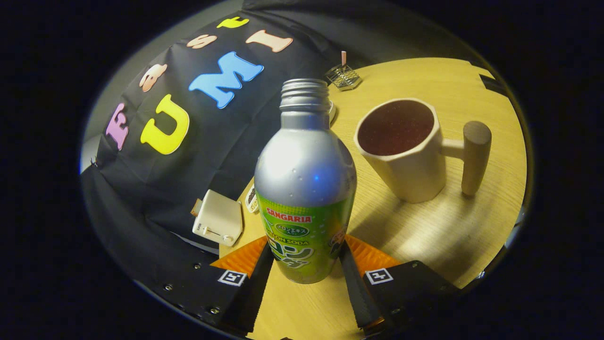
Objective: Take the bottle from table, then pour the juice into the cup, finally place the bottle on the coaster
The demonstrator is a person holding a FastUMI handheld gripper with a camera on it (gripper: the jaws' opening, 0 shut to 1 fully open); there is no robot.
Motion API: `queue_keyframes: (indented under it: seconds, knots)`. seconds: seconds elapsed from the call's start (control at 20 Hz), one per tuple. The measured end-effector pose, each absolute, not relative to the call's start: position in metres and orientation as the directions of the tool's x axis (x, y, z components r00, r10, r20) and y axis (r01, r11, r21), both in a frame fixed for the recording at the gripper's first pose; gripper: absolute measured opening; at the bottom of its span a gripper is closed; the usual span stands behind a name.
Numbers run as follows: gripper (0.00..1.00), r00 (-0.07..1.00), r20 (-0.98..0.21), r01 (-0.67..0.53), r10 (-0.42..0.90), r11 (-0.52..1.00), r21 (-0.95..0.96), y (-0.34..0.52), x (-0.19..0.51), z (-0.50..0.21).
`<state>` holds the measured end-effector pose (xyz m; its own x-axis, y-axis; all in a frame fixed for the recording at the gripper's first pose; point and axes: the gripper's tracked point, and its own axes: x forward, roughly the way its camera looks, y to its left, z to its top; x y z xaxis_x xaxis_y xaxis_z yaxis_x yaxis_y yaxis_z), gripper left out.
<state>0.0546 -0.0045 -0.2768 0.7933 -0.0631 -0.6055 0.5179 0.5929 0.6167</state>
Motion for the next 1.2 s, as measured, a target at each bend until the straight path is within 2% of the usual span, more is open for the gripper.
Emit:
queue_keyframes:
  seconds: [0.6,1.2]
  knots:
    - [0.76,0.803,-0.551,0.505,-0.227,0.751,0.426,-0.027,0.087,-0.262]
    - [0.77,0.805,-0.520,0.454,-0.285,0.861,0.231,-0.032,0.136,-0.261]
